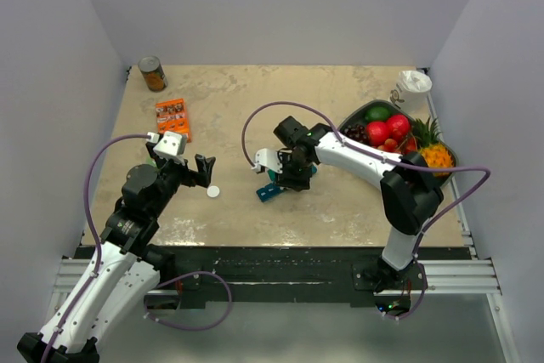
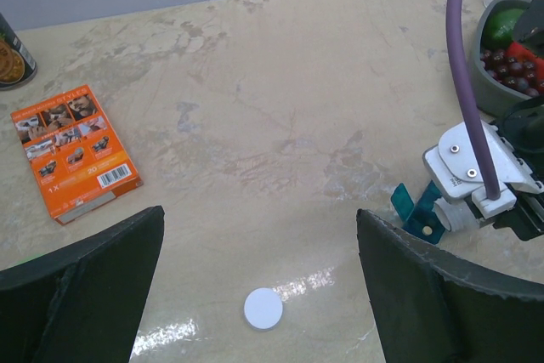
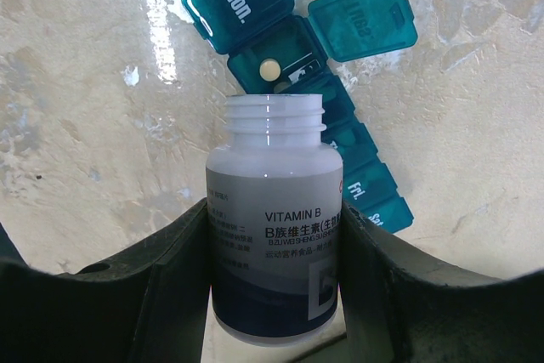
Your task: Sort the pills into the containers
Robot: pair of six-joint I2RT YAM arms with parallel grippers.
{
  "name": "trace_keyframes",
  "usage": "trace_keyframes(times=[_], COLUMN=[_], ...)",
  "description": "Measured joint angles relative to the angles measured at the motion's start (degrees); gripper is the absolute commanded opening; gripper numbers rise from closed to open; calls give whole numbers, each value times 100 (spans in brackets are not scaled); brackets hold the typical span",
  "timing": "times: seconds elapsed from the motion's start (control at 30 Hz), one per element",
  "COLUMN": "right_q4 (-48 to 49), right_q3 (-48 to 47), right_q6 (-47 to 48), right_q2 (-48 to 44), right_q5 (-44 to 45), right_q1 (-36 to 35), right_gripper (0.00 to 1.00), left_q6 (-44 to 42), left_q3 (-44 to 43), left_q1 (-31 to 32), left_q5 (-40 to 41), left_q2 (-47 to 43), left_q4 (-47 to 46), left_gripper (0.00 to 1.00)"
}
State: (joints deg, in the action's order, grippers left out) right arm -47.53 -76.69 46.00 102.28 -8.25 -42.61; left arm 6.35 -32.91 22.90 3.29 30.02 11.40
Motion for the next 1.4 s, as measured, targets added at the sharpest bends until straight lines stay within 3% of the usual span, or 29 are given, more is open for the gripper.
trace_keyframes(times=[0.97,1.2,1.4], right_q4=[-146,-50,81], right_q3=[-125,-22,199], right_q6=[-223,-264,-273], right_q2=[160,-76,-997], right_q5=[179,-476,-1508], right_q1=[-116,90,575], right_gripper=[0,0,0], left_q6=[0,0,7], left_q3=[0,0,0], left_q1=[0,0,0], left_q5=[4,17,17], left_q2=[-4,-26,-22], left_q4=[0,2,7], left_gripper=[99,99,99])
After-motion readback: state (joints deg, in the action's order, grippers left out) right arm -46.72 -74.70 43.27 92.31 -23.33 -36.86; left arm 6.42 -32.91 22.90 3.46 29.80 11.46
